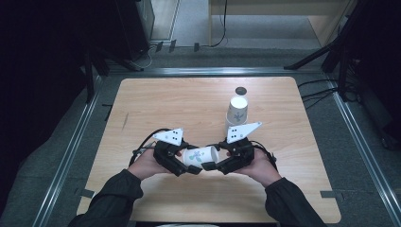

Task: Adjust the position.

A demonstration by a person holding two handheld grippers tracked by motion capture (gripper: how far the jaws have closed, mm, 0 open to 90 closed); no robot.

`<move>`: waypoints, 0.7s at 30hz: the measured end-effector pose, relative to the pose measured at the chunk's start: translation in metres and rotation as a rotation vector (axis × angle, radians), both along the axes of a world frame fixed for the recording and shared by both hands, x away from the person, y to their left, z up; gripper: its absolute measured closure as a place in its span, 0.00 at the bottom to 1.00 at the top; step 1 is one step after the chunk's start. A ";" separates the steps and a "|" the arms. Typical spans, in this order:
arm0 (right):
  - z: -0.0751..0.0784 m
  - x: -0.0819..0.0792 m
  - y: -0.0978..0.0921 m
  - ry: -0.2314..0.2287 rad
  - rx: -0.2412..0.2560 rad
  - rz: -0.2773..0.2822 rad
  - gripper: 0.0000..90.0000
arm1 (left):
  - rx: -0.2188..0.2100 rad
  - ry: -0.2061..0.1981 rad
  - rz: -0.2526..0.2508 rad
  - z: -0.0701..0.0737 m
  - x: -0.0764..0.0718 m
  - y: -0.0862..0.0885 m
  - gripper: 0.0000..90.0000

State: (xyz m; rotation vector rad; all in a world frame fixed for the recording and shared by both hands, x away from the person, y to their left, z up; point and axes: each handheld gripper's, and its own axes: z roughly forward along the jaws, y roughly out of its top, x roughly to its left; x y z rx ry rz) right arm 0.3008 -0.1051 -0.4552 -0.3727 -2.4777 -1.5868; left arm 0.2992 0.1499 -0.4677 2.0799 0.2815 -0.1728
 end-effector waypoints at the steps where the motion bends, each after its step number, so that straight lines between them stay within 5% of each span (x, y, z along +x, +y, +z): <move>1: 0.000 0.000 0.000 0.002 0.004 -0.002 0.34 | -0.002 0.003 0.002 0.000 0.000 0.000 0.28; 12: 0.000 0.003 -0.012 0.008 -0.017 -0.049 0.24 | -0.027 0.014 0.043 0.004 0.006 0.015 0.28; 21: -0.004 0.001 -0.019 -0.013 -0.081 -0.067 0.26 | 0.040 0.030 0.076 0.020 0.011 0.028 0.28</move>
